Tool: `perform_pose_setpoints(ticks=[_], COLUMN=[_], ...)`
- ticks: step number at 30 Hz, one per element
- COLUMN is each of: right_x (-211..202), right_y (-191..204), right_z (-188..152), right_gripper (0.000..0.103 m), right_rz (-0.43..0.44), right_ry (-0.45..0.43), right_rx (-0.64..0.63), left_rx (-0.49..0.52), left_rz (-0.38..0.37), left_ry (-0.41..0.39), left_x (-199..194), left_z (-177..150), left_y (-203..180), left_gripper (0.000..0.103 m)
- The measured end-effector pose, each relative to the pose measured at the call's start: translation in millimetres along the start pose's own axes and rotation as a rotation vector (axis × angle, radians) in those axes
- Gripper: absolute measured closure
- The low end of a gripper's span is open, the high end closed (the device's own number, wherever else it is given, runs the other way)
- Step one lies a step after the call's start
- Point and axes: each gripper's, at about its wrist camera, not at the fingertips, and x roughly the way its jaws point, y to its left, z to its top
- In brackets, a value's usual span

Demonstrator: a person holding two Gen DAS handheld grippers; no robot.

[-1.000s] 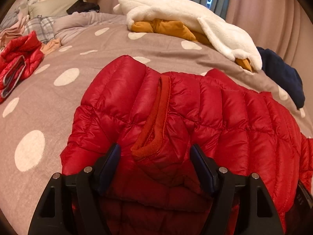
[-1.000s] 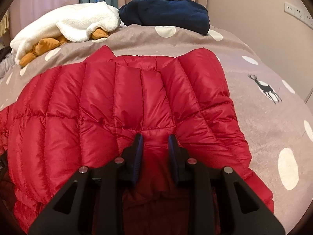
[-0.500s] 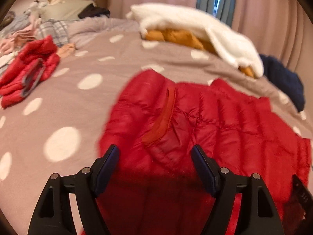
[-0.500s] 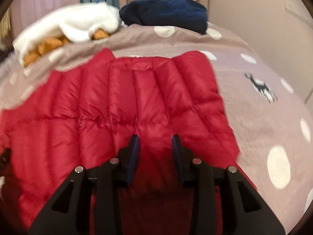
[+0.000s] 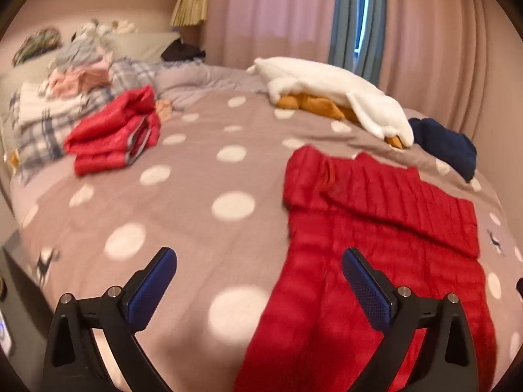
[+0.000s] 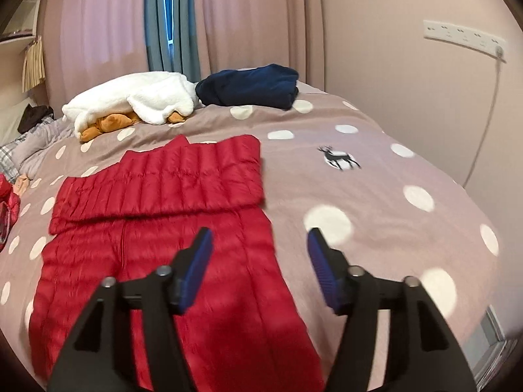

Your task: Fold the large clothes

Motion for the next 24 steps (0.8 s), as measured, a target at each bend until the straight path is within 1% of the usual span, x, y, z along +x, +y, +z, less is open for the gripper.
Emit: perform_pose_setpoints(ticks=[3, 5, 6, 7, 8, 10, 12, 13, 16, 17, 19, 20, 21, 23, 24], right_x=[-15.7, -21.1, -22.3, -22.1, -23.7, -21.7, -21.1, -21.6, -18.2, -15.5, -12.1, -11.0, -11.3, -11.5, -10.8], right_y=[-13.9, -29.7, -37.6, -48.1, -53.1, -65.4, -67.5, -64.6, -53.5, -51.2, -48.6, -46.6, -42.8, -30.1, -24.0], right_z=[-20.4, -34.6, -41.7, -50.1, -55.9, -71.1, -82.7, -88.4, -99.7, -104.5, -114.9, -120.7, -124.3, -123.8, -122.6], right_gripper=[0.022, 0.017, 0.017, 0.017, 0.017, 0.017, 0.017, 0.017, 0.017, 0.017, 0.017, 0.016, 0.016, 0.016, 0.016], right_rz=[0.003, 0.015, 0.021, 0.041, 0.052, 0.086, 0.103, 0.100, 0.098, 0.113, 0.162, 0.195, 0.216, 0.229, 0.249], right_ry=[0.012, 0.030, 0.048, 0.069, 0.077, 0.108, 0.130, 0.135, 0.150, 0.164, 0.191, 0.199, 0.192, 0.184, 0.188], right_rx=[0.015, 0.066, 0.101, 0.153, 0.184, 0.264, 0.292, 0.291, 0.275, 0.290, 0.342, 0.371, 0.384, 0.362, 0.358], left_rx=[-0.107, -0.147, -0.167, -0.219, -0.273, -0.406, -0.481, -0.485, -0.447, -0.446, -0.419, -0.400, -0.397, -0.428, -0.464], left_rz=[0.002, 0.006, 0.003, -0.003, -0.020, -0.103, -0.167, -0.181, -0.227, -0.242, -0.239, -0.265, -0.301, -0.431, -0.503], left_ry=[0.009, 0.045, 0.062, 0.086, 0.095, 0.095, 0.104, 0.132, 0.203, 0.210, 0.171, 0.181, 0.193, 0.201, 0.218], left_x=[-9.1, -8.2, -7.6, -5.3, -5.0, -6.3, -6.0, -3.6, 6.2, 8.0, 3.1, 3.1, 2.8, 4.0, 7.7], left_z=[-23.5, -40.4, -46.2, -54.6, -61.1, -75.2, -85.4, -90.0, -100.7, -105.1, -112.0, -113.1, -113.4, -113.7, -113.7], left_y=[27.9, 46.6, 53.5, 64.2, 73.2, 90.4, 95.4, 92.3, 75.0, 69.8, 61.2, 54.0, 51.6, 44.6, 42.3], left_gripper=[0.003, 0.003, 0.003, 0.003, 0.003, 0.003, 0.003, 0.003, 0.003, 0.003, 0.003, 0.003, 0.003, 0.003, 0.003])
